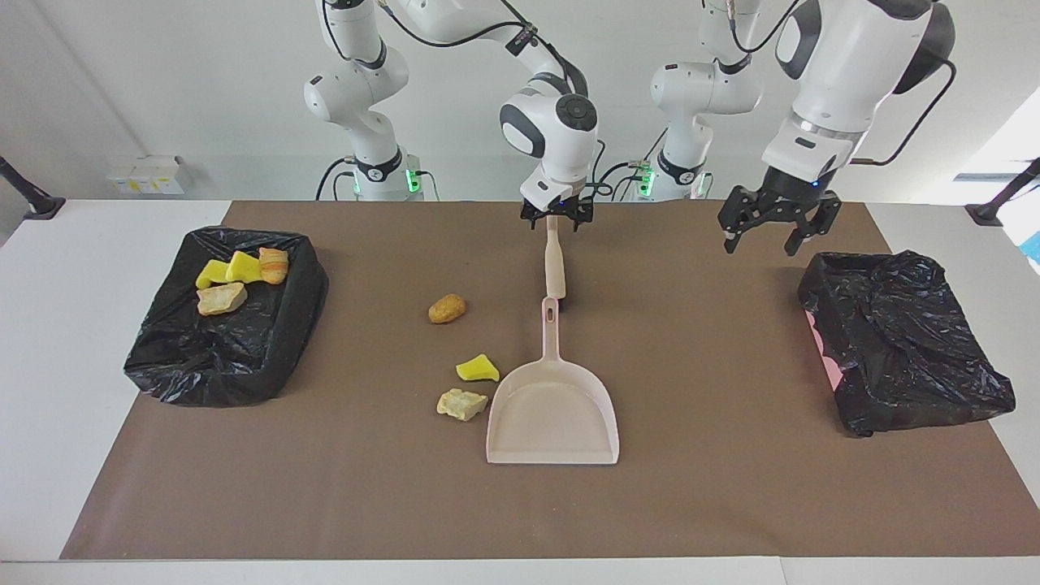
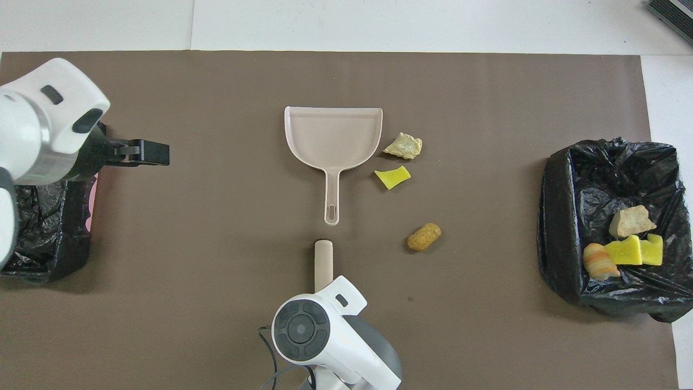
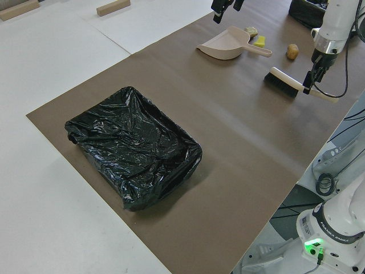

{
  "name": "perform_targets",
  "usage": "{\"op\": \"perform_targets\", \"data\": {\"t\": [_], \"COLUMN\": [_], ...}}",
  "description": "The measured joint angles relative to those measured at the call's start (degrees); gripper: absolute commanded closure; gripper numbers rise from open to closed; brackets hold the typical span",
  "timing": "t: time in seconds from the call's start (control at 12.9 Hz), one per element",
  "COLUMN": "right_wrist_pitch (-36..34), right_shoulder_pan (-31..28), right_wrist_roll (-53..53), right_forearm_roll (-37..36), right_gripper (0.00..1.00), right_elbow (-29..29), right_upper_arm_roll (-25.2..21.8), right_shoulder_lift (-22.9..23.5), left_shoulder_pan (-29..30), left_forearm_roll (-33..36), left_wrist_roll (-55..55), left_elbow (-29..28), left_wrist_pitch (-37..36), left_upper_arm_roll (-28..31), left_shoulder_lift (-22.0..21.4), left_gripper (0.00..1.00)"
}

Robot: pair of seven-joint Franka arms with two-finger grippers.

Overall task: Sweep and dump trash in bin
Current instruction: 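Grasp the dustpan with the left gripper while the right gripper reaches the brush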

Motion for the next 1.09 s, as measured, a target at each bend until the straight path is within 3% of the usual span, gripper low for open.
{"op": "perform_targets", "data": {"t": [0.23, 0.39, 0.54, 0.7, 0.78, 1.09], "right_wrist_pitch": [0.04, 0.05, 0.16, 1.37, 1.82, 2.09], "right_shoulder_pan": [0.01, 0.18, 1.27, 1.7, 1.6, 1.35], "right_wrist_roll": [-0.01, -0.06, -0.08, -0.08, -0.08, -0.19], "right_forearm_roll": [4.1, 4.75, 4.91, 4.93, 4.93, 4.97], "right_gripper": [0.16, 0.27, 0.55, 0.94, 1.0, 1.0], "right_elbow": [-1.93, -2.29, -2.86, -3.26, -3.41, -3.29], "right_upper_arm_roll": [0.01, 0.03, 0.06, 0.07, 0.01, -0.16], "right_shoulder_lift": [-1.39, -1.56, -1.53, -1.49, -1.42, -1.24], "left_shoulder_pan": [-4.12, -8.35, -12.72, -17.11, -18.64, -22.78], "left_forearm_roll": [-0.67, -1.25, -1.37, -1.39, -1.39, -1.42], "left_wrist_roll": [-2.98, -7.74, -12.61, -15.6, -16.09, -16.68], "left_elbow": [-0.03, -0.14, -0.96, -2.07, -2.17, -3.19], "left_wrist_pitch": [3.56, 4.76, 7.34, 12.29, 14.17, 20.83], "left_upper_arm_roll": [-0.14, -0.24, -0.31, -0.35, -0.36, -0.29], "left_shoulder_lift": [3.03, 5.77, 8.58, 12.93, 15.09, 19.33], "left_gripper": [0.0, 0.0, 0.0, 0.0, 0.0, 0.0]}}
